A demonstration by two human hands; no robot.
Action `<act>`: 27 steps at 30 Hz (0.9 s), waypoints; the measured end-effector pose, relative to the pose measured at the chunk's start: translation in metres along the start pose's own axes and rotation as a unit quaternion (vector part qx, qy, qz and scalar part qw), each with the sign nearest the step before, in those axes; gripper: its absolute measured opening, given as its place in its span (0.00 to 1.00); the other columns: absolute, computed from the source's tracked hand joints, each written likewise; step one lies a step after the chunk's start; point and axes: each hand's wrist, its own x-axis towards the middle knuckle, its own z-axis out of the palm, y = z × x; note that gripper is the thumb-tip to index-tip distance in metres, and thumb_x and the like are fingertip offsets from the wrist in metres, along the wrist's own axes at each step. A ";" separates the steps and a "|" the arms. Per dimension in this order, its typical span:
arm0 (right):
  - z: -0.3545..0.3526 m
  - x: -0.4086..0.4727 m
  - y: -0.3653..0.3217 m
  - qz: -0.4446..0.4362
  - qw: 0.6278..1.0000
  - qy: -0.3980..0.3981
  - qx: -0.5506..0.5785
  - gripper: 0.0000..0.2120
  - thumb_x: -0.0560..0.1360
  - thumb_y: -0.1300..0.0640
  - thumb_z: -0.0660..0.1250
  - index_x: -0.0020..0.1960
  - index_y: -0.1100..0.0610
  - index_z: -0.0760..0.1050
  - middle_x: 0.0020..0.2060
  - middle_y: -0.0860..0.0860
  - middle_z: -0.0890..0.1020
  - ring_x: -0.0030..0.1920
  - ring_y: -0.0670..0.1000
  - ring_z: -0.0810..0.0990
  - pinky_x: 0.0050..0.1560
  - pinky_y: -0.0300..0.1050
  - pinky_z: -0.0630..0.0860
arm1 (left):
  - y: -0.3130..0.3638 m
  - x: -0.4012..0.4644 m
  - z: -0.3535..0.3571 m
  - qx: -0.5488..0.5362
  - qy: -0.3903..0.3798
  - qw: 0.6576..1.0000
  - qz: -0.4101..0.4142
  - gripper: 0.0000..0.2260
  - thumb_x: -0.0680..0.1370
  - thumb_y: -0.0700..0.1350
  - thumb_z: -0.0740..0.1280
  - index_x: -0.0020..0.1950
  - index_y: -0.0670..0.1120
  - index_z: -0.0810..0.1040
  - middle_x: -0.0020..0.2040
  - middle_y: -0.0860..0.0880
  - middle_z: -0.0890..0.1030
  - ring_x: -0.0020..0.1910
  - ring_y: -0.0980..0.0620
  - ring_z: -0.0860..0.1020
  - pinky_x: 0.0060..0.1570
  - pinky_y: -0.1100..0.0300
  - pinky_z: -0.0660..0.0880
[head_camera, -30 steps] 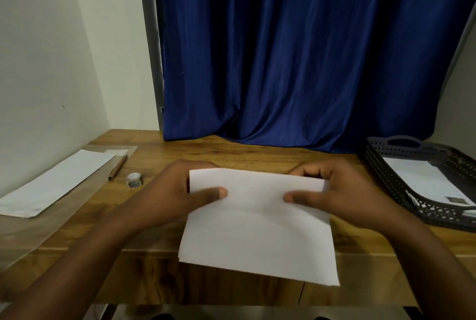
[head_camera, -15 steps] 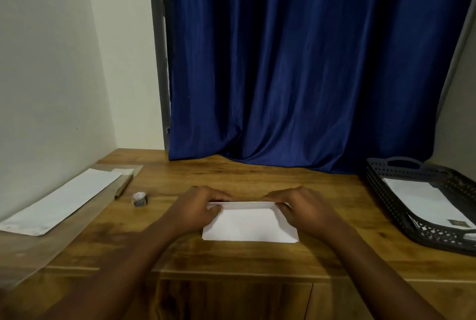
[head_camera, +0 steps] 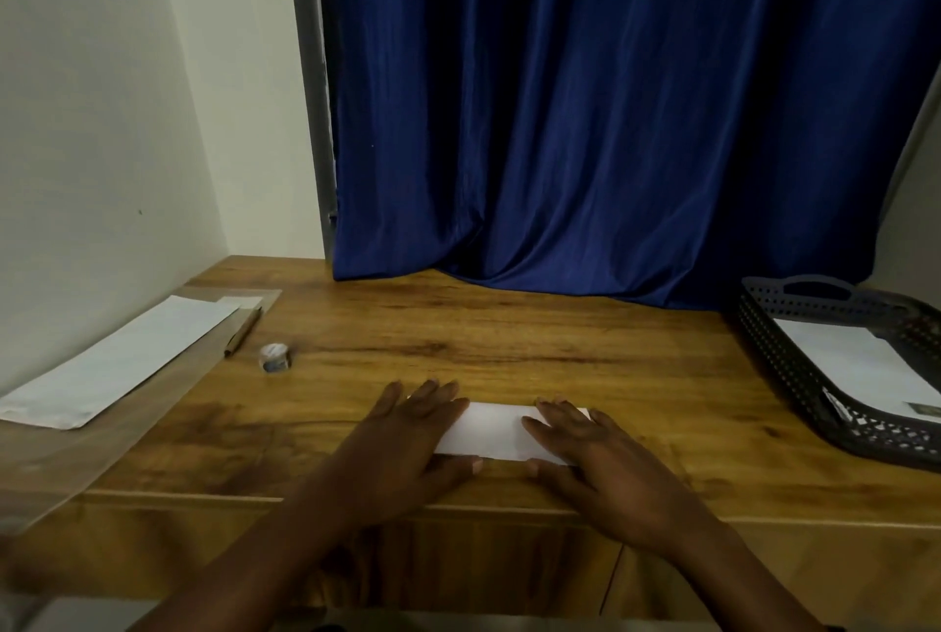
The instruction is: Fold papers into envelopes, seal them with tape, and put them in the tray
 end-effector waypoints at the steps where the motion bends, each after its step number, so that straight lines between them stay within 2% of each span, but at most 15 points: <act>1: 0.001 0.000 0.000 0.001 1.000 0.003 -0.006 0.30 0.79 0.30 0.45 0.79 0.38 0.51 0.80 0.41 0.50 0.79 0.40 0.44 0.80 0.45 0.43 | 0.003 0.002 0.003 0.006 0.006 1.000 0.000 0.36 0.80 0.71 0.49 0.83 0.54 0.48 0.83 0.54 0.46 0.81 0.57 0.41 0.80 0.49 0.38; 7: 0.002 -0.001 0.002 0.005 1.000 0.006 0.004 0.31 0.79 0.30 0.45 0.79 0.38 0.51 0.80 0.41 0.51 0.79 0.39 0.44 0.80 0.47 0.45 | 0.020 0.012 0.022 0.020 -0.020 1.000 -0.009 0.36 0.81 0.69 0.44 0.83 0.52 0.42 0.83 0.54 0.41 0.80 0.56 0.36 0.79 0.44 0.39; 11: -0.002 0.001 -0.003 0.014 0.999 0.019 0.022 0.32 0.79 0.31 0.47 0.80 0.42 0.54 0.80 0.42 0.54 0.79 0.39 0.47 0.80 0.47 0.44 | 0.020 0.011 0.022 0.032 -0.020 0.999 -0.006 0.35 0.82 0.69 0.43 0.83 0.51 0.42 0.83 0.53 0.41 0.81 0.55 0.38 0.79 0.45 0.38; 15: -0.002 0.013 -0.027 0.026 0.998 0.055 0.027 0.32 0.81 0.34 0.47 0.81 0.46 0.52 0.80 0.42 0.54 0.79 0.39 0.46 0.79 0.47 0.41 | 0.019 0.012 0.024 0.040 -0.014 0.999 -0.005 0.36 0.80 0.69 0.41 0.83 0.51 0.43 0.83 0.52 0.44 0.81 0.54 0.39 0.79 0.46 0.38; 19: 0.009 0.032 -0.059 0.011 0.998 0.028 0.061 0.32 0.82 0.36 0.45 0.82 0.49 0.49 0.81 0.45 0.52 0.80 0.42 0.45 0.79 0.50 0.40 | 0.020 0.011 0.023 0.017 -0.001 1.000 0.010 0.31 0.82 0.63 0.45 0.83 0.54 0.42 0.83 0.53 0.45 0.81 0.53 0.38 0.79 0.45 0.39; 22: 0.019 0.038 -0.066 0.028 0.997 0.006 0.072 0.35 0.81 0.33 0.43 0.82 0.50 0.46 0.81 0.45 0.50 0.80 0.43 0.44 0.79 0.50 0.39 | 0.018 0.010 0.024 0.013 -0.007 1.000 0.014 0.32 0.81 0.63 0.47 0.82 0.55 0.41 0.83 0.53 0.45 0.81 0.53 0.37 0.79 0.45 0.39; 27: 0.013 0.030 -0.048 0.068 0.996 -0.006 0.050 0.41 0.78 0.29 0.44 0.82 0.53 0.45 0.81 0.48 0.48 0.80 0.45 0.44 0.80 0.50 0.41 | 0.016 0.012 0.027 0.024 -0.006 1.000 -0.012 0.41 0.75 0.71 0.32 0.83 0.51 0.43 0.83 0.52 0.44 0.80 0.57 0.37 0.79 0.47 0.38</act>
